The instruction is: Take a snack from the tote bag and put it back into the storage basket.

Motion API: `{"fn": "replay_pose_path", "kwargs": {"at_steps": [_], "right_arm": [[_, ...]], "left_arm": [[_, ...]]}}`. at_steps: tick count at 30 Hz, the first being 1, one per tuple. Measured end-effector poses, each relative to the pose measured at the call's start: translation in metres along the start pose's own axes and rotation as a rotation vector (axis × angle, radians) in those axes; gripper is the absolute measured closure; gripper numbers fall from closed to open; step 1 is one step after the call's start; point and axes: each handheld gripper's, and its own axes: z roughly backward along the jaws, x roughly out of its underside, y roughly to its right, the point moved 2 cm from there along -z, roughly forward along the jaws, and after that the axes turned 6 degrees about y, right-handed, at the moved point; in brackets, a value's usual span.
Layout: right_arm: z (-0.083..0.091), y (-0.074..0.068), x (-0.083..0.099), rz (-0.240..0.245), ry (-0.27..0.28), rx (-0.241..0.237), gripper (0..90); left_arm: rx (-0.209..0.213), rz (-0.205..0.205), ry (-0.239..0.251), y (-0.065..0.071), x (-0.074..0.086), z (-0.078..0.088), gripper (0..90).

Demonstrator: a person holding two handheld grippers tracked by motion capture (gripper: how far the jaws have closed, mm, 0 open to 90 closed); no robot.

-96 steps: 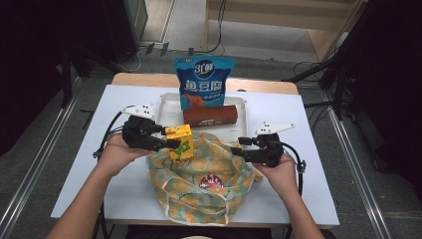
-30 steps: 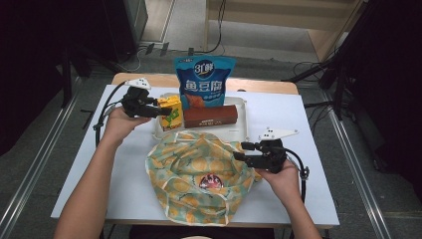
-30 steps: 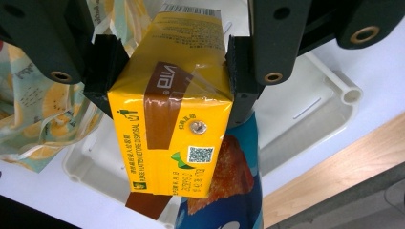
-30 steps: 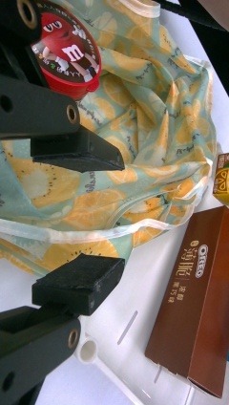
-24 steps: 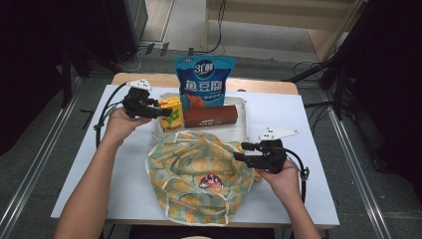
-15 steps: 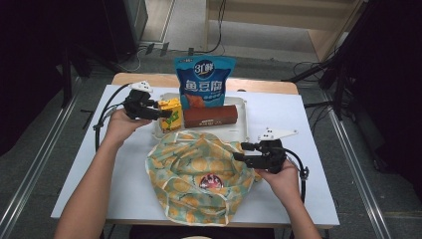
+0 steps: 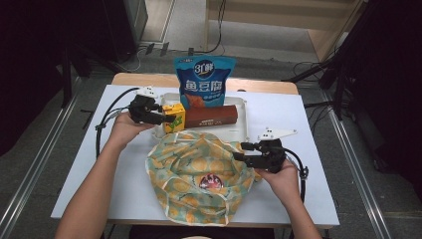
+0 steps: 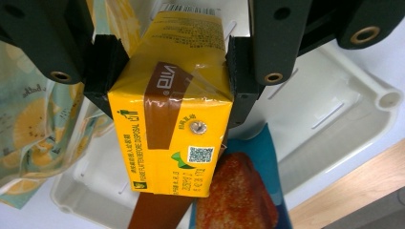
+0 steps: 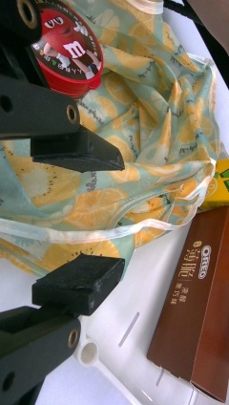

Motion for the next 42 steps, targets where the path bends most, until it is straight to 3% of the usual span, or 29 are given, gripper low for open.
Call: {"fn": "replay_pose_path", "kwargs": {"at_steps": [8,13,24,31,35,38,42], "right_arm": [[-0.002,-0.001,0.000,0.003,-0.006,-0.006,48.2],[-0.003,-0.001,0.000,0.002,-0.009,-0.006,48.2],[-0.006,-0.001,-0.001,0.004,-0.014,-0.014,48.2],[-0.007,-0.002,-0.001,0.006,-0.010,-0.017,48.2],[-0.006,-0.001,-0.002,0.009,-0.007,-0.017,48.2],[-0.005,-0.001,-0.002,0.005,-0.007,-0.019,48.2],[-0.004,-0.001,-0.002,0.007,-0.001,-0.016,48.2]], "left_arm": [[0.033,0.011,-0.007,-0.001,0.006,0.002,50.6],[0.039,-0.013,-0.005,0.000,0.011,0.005,50.5],[0.044,0.016,-0.013,-0.003,0.015,0.012,49.7],[0.036,0.022,-0.041,-0.001,0.016,0.010,38.9],[0.032,0.034,-0.035,0.000,0.015,0.011,33.8],[0.027,0.019,-0.035,0.003,0.014,0.012,30.3],[0.019,0.039,-0.045,0.005,0.012,0.019,27.1]]}}
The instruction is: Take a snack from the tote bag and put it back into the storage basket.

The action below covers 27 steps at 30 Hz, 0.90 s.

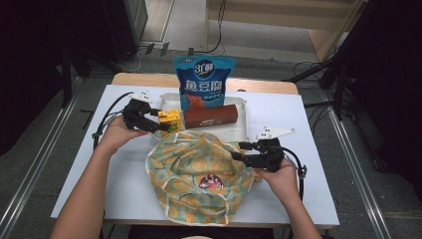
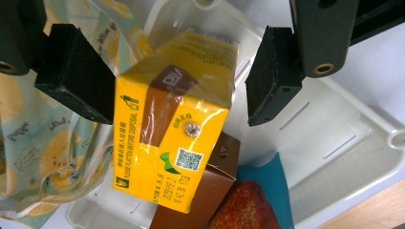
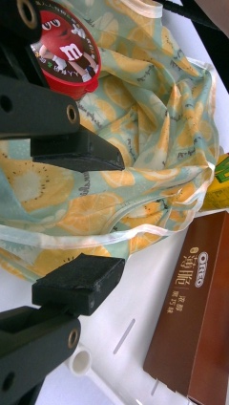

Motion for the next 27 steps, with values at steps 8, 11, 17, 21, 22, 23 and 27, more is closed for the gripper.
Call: {"fn": "replay_pose_path", "kwargs": {"at_steps": [8,11,17,21,22,23,27], "right_arm": [[0.002,0.001,-0.001,0.000,0.007,0.003,48.2],[0.002,0.001,-0.001,0.001,0.007,0.002,48.2],[0.002,0.000,-0.004,0.011,0.019,-0.002,48.2],[0.000,0.000,-0.007,0.015,0.021,-0.011,48.2],[-0.001,0.000,-0.008,0.018,0.021,-0.013,48.2],[-0.002,0.000,-0.009,0.020,0.020,-0.015,48.2],[-0.006,-0.001,-0.011,0.028,0.016,-0.025,48.2]], "left_arm": [[-0.010,0.038,-0.023,0.003,0.005,0.020,28.4],[-0.013,0.049,0.007,0.003,0.008,0.026,31.9],[0.001,0.069,0.044,0.006,0.015,0.037,55.4],[0.028,0.094,0.069,0.008,0.020,0.044,72.8],[0.040,0.101,0.078,0.008,0.020,0.045,76.1],[0.041,0.100,0.083,0.010,0.021,0.046,79.0],[0.069,0.075,0.072,0.017,0.021,0.042,89.9]]}}
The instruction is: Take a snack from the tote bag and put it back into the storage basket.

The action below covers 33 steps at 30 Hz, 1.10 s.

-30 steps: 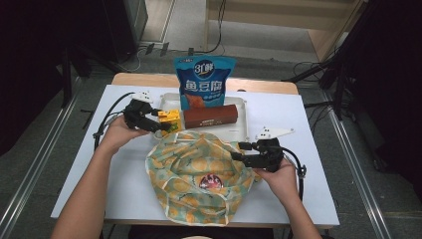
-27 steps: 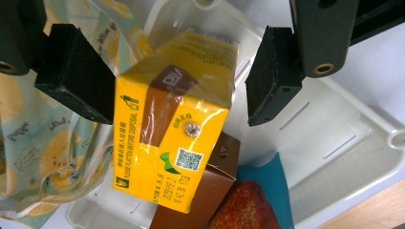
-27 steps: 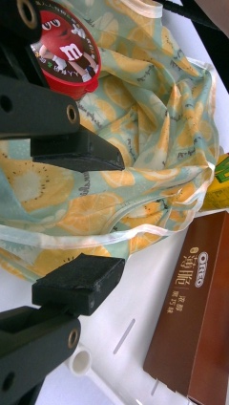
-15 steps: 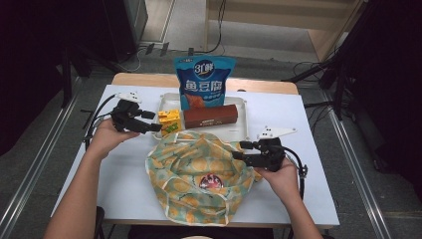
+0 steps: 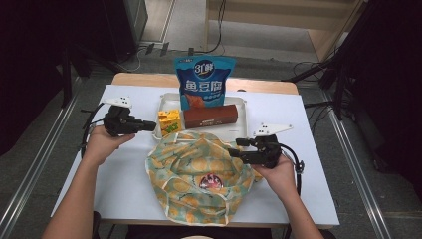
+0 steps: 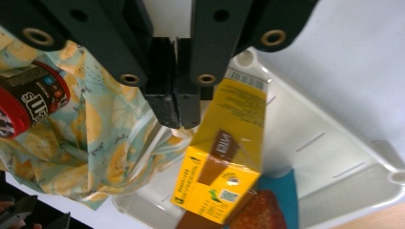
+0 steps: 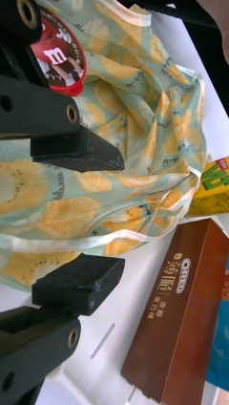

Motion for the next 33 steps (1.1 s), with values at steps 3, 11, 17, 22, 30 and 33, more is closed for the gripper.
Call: {"fn": "replay_pose_path", "kwargs": {"at_steps": [3,11,17,22,30,33], "right_arm": [[-0.002,-0.001,-0.001,0.004,-0.002,-0.005,48.2],[-0.003,-0.001,-0.001,0.011,-0.003,-0.006,48.3],[0.001,-0.001,0.001,0.004,0.003,0.001,48.4],[0.002,-0.001,0.002,0.001,0.006,0.007,48.5],[0.003,-0.001,0.002,0.000,0.007,0.008,48.7],[0.002,-0.001,0.002,0.001,0.008,0.008,48.7]], "left_arm": [[-0.005,0.001,-0.015,0.002,0.001,-0.008,90.0],[-0.024,-0.005,-0.047,-0.003,0.006,-0.028,90.0],[-0.030,-0.005,-0.063,-0.006,0.008,-0.033,89.8],[-0.041,-0.003,-0.057,-0.010,0.009,-0.034,86.6],[-0.050,0.010,-0.043,-0.011,0.009,-0.032,86.1],[-0.029,0.012,-0.036,-0.010,0.009,-0.031,83.6]]}}
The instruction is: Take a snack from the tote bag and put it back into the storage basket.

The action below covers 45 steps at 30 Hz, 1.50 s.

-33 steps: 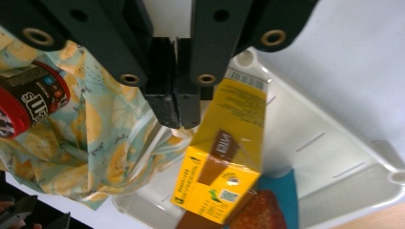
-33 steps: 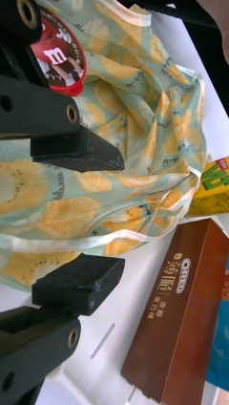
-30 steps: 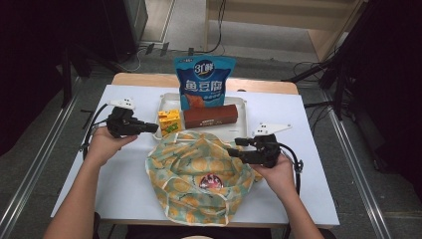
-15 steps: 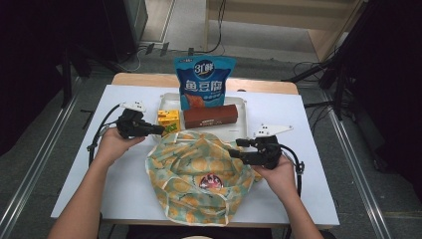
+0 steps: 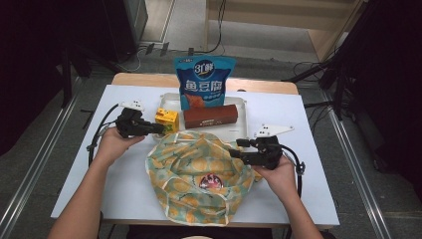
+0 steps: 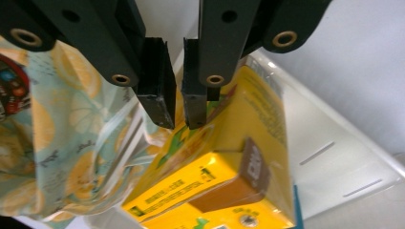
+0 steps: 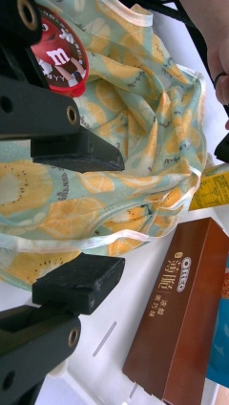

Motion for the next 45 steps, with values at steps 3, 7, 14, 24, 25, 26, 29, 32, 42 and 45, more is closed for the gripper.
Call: {"fn": "replay_pose_path", "kwargs": {"at_steps": [3,7,14,24,25,26,29,32,42,45], "right_arm": [[0.000,0.000,-0.001,0.000,-0.001,0.001,48.9],[0.002,-0.001,-0.002,0.006,0.004,-0.003,51.4],[0.010,-0.009,-0.010,0.022,0.043,-0.001,59.1],[0.007,-0.030,-0.014,0.064,0.036,-0.040,59.8],[0.007,-0.033,-0.013,0.063,0.034,-0.042,61.3],[0.007,-0.034,-0.013,0.066,0.035,-0.049,61.4],[0.007,-0.039,-0.010,0.068,0.028,-0.053,61.9],[0.006,-0.041,-0.009,0.067,0.025,-0.058,61.9],[0.000,-0.047,-0.004,0.075,0.002,-0.069,67.0],[-0.002,-0.049,-0.003,0.075,-0.007,-0.072,68.1]], "left_arm": [[0.013,-0.003,-0.002,0.003,-0.001,0.001,81.4],[0.039,0.011,0.004,0.006,-0.003,0.006,75.1],[0.063,0.052,0.017,0.011,-0.005,0.013,63.8],[0.038,0.074,0.009,0.018,-0.003,0.018,48.2],[0.036,0.080,0.017,0.019,-0.003,0.018,46.9],[0.038,0.079,0.019,0.019,-0.002,0.019,46.2],[0.033,0.087,0.013,0.019,0.000,0.019,43.2],[0.029,0.088,0.004,0.020,0.001,0.020,40.9],[0.018,0.076,0.009,0.018,0.003,0.019,39.8],[0.017,0.073,0.013,0.018,0.003,0.019,39.8]]}}
